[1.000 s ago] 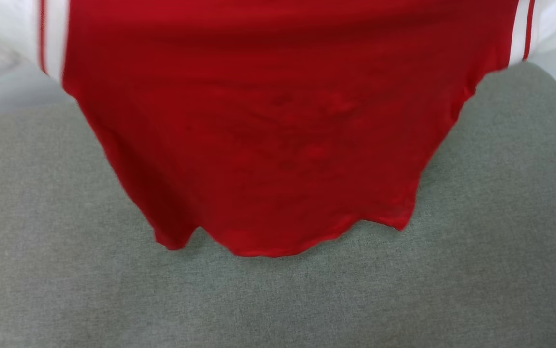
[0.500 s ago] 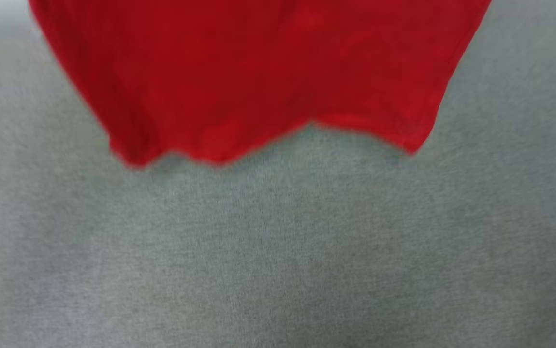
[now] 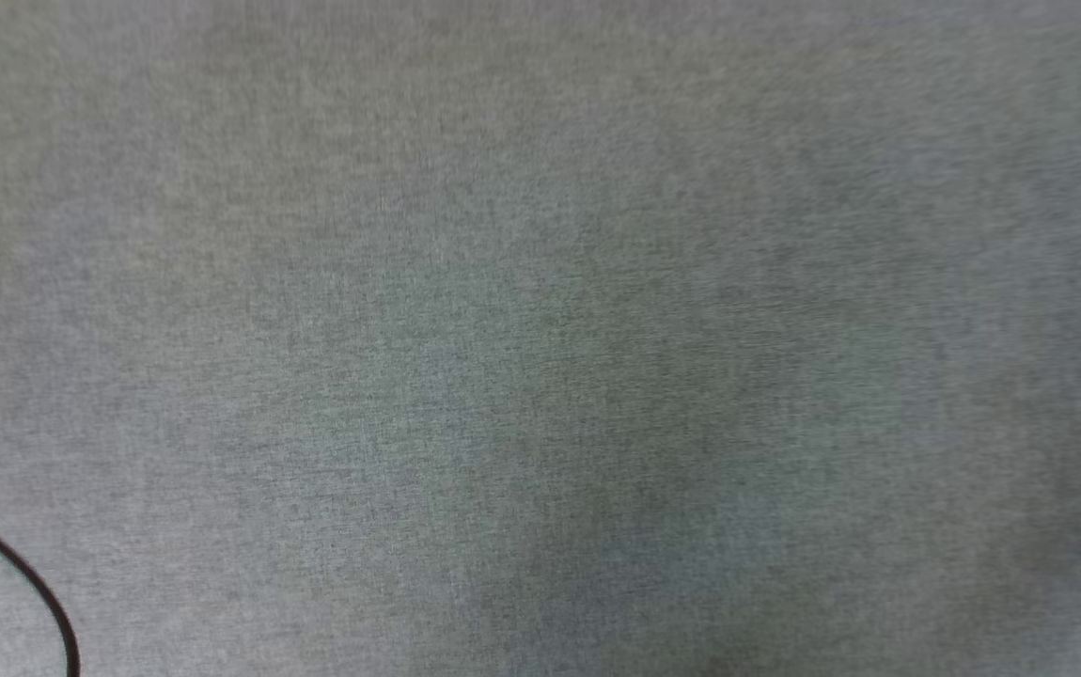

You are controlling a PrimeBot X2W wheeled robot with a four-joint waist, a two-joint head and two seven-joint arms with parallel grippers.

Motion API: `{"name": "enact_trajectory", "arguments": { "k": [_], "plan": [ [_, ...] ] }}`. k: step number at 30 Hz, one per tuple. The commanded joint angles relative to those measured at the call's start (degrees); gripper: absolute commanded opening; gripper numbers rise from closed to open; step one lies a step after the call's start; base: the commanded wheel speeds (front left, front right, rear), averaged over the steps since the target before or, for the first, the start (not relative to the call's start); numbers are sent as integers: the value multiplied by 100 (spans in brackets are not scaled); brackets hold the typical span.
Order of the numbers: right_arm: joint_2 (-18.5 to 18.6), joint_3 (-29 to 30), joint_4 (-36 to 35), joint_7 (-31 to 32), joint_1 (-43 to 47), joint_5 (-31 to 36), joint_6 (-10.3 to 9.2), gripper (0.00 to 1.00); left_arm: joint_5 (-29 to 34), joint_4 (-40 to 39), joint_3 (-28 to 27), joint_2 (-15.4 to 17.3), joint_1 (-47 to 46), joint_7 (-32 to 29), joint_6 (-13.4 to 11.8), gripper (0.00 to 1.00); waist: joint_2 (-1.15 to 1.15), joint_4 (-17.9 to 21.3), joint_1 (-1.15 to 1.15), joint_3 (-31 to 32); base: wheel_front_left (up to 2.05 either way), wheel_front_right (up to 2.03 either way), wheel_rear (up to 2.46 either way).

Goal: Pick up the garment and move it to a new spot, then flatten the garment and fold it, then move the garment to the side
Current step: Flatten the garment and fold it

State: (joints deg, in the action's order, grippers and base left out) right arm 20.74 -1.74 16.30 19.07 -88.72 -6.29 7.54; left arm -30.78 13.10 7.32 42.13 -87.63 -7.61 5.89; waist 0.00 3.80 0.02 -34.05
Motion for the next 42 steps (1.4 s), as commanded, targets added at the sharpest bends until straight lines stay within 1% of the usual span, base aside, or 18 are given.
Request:
{"name": "enact_trajectory", "arguments": {
  "k": [1,5,10,14,16,17,18,22,25,27,31,32,34,38,42],
  "plan": [
    [-27,48,157,-104,-159,115,-10,0,51,189,35,-35,-202,113,0,0,0,-70,-2,-205,0,0,0],
    [-180,46,673,-414,-430,396,-10,0,170,840,280,-161,-574,500,76,0,0,-118,-2,-390,0,0,0],
    [-380,106,1126,-856,-353,460,-10,0,123,1356,646,-284,-479,1005,134,0,0,-183,-2,-490,0,0,0],
    [-507,10,1387,-1142,25,446,-9,0,12,1644,939,-411,-46,1388,150,0,0,-214,-2,-463,0,0,0],
    [-582,50,1455,-1267,239,301,-9,0,-109,1757,1070,-506,271,1584,153,0,0,-258,-2,-383,0,0,0],
    [-609,46,1491,-1312,405,264,-9,0,-161,1797,1157,-541,476,1667,154,0,0,-271,-2,-324,0,0,0],
    [-675,23,1548,-1434,915,113,-9,0,-288,1852,1379,-578,1055,1864,156,0,0,-271,-2,-149,0,0,0],
    [-684,-103,1537,-1516,1642,-94,-9,0,-424,1806,1462,-541,1885,2063,157,0,0,-248,-2,133,0,0,0],
    [-571,-410,1422,-1422,2265,-310,-8,0,-473,1659,1558,-522,2533,2104,157,0,0,-251,-2,367,0,0,0],
    [-464,-523,1299,-1388,2687,-495,-8,0,-513,1516,1636,-529,3031,2083,107,0,0,-255,-2,556,0,0,0],
    [-296,-673,1059,-1306,3586,-896,-8,0,-609,1125,1763,-530,4018,2006,-90,0,0,-265,-2,942,0,0,0],
    [-206,-717,943,-1271,4008,-1128,-8,0,-685,944,1822,-545,4495,1965,-175,0,0,-284,-2,1138,0,0,0],
    [-123,-765,806,-1217,4453,-1336,-8,0,-763,754,1866,-551,4949,1970,-272,0,0,-301,-2,1335,0,0,0],
    [114,-826,418,-1107,5305,-1819,-8,0,-917,542,1943,-547,5811,1975,-411,0,0,-336,-2,1678,0,0,0],
    [363,-932,50,-904,6120,-2211,-8,0,-1052,393,1987,-429,6530,1940,-516,0,0,-331,-2,1948,0,0,0]
  ]
}}
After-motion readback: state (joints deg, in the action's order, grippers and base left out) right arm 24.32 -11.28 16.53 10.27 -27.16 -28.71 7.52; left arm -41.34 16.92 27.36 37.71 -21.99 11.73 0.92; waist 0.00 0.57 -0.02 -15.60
